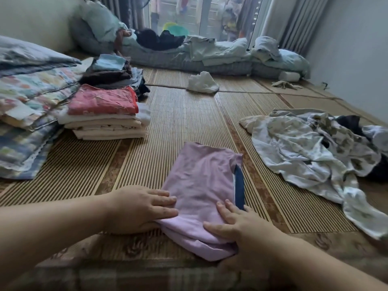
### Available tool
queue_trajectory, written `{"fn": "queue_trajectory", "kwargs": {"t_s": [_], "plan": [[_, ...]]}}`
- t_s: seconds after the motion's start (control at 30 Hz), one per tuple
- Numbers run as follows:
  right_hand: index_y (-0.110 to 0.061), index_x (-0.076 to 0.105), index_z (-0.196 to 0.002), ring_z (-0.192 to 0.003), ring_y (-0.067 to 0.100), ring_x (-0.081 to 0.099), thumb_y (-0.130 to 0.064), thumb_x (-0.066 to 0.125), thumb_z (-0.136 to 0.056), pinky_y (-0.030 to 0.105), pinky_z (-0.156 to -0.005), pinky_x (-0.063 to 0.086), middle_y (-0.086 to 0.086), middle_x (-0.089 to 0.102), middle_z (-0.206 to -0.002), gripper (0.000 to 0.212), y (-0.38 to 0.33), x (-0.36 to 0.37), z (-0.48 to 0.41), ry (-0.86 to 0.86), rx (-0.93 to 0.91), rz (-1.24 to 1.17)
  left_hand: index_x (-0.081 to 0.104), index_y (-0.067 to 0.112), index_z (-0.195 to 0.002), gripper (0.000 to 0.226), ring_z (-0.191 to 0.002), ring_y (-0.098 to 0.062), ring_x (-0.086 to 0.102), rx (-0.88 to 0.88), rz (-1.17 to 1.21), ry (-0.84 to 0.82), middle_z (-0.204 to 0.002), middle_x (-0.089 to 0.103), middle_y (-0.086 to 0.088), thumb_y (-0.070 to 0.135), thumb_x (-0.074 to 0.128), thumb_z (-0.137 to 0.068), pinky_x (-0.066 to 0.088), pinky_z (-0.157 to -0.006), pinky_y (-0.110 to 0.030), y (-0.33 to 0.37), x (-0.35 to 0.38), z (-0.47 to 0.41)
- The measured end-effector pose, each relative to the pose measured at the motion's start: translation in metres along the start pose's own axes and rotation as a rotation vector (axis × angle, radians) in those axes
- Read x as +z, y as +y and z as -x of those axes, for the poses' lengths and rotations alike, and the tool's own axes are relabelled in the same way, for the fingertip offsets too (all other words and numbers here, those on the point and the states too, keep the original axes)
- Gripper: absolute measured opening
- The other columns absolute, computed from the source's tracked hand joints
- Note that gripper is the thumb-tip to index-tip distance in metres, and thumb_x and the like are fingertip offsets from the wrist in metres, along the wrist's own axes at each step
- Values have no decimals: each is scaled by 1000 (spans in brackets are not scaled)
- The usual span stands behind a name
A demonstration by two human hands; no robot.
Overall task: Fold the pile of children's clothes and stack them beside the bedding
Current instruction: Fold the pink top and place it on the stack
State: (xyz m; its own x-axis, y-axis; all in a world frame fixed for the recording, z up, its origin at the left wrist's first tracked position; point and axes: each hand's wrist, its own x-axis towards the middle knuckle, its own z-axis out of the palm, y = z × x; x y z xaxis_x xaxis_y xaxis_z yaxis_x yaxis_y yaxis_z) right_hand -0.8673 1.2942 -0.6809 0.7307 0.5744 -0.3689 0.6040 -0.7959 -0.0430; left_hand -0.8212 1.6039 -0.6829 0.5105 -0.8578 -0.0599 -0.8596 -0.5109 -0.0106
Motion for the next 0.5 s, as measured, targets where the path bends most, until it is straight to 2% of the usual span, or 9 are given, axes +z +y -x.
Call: {"fn": "queue_trajectory", "kwargs": {"t_s": [0.07, 0.17, 0.27, 0.3, 0.37, 0.4, 0.47, 0.5], "plan": [[-51, 20, -143, -148, 31, 1, -60, 51, -85, 54, -115, 7, 11, 6, -161, 66, 1, -3, 4, 59, -19, -15, 47, 27, -141, 48, -138, -14, 37, 45, -29, 39, -147, 45, 2, 39, 37, -96, 27, -114, -29, 3, -4, 2], [-41, 42, -135, -146, 28, 20, -41, 48, -85, 55, -114, 11, 10, 29, -156, 50, 2, -6, 7, 130, -56, 10, 53, 22, -136, 48, -133, -10, 43, 69, 13, 22, -141, 51, 3, 20, 41, -90, 35, -110, -29, 6, -14, 3], [-29, 64, -116, -131, 22, 48, -30, 50, -77, 49, -111, 31, 8, 57, -135, 41, 6, -7, 8, 294, -115, -50, 64, 21, -123, 37, -121, -8, 56, 43, 64, 44, -129, 63, 5, 14, 49, -90, 46, -103, -28, 9, -20, -2], [-28, 69, -110, -124, 15, 54, -27, 52, -75, 41, -109, 37, 5, 63, -128, 39, 9, -7, 9, 349, -115, -137, 67, 22, -116, 30, -113, -7, 61, -20, 112, 47, -121, 67, 6, 17, 52, -91, 50, -96, -26, 10, -21, -4], [-26, 74, -102, -110, 2, 61, -22, 55, -73, 26, -98, 46, -2, 71, -113, 35, 13, -12, 10, 388, -72, -463, 68, 25, -101, 14, -88, -3, 64, -263, 316, 21, -100, 71, 10, 22, 57, -91, 49, -77, -19, 9, -29, -9], [-25, 76, -94, -97, 3, 66, -19, 57, -74, 28, -87, 52, -5, 74, -98, 28, 17, -17, 10, 363, -47, -672, 67, 24, -92, 8, -76, -3, 61, -377, 501, 16, -88, 69, 11, 23, 59, -91, 46, -68, -16, 7, -31, -11], [-24, 75, -75, -71, 4, 61, -15, 62, -75, 26, -65, 49, -11, 67, -71, 16, 25, -29, 9, 275, -36, -1074, 66, 13, -85, 17, -68, -8, 54, -489, 951, 31, -75, 63, 9, 27, 59, -91, 41, -62, -19, 2, -34, -15], [-23, 74, -70, -66, 4, 57, -16, 64, -74, 22, -62, 46, -11, 63, -66, 13, 30, -36, 9, 233, -42, -1221, 64, 5, -86, 25, -69, -10, 53, -499, 1136, 39, -74, 61, 6, 29, 58, -89, 42, -63, -22, -1, -37, -16]]}}
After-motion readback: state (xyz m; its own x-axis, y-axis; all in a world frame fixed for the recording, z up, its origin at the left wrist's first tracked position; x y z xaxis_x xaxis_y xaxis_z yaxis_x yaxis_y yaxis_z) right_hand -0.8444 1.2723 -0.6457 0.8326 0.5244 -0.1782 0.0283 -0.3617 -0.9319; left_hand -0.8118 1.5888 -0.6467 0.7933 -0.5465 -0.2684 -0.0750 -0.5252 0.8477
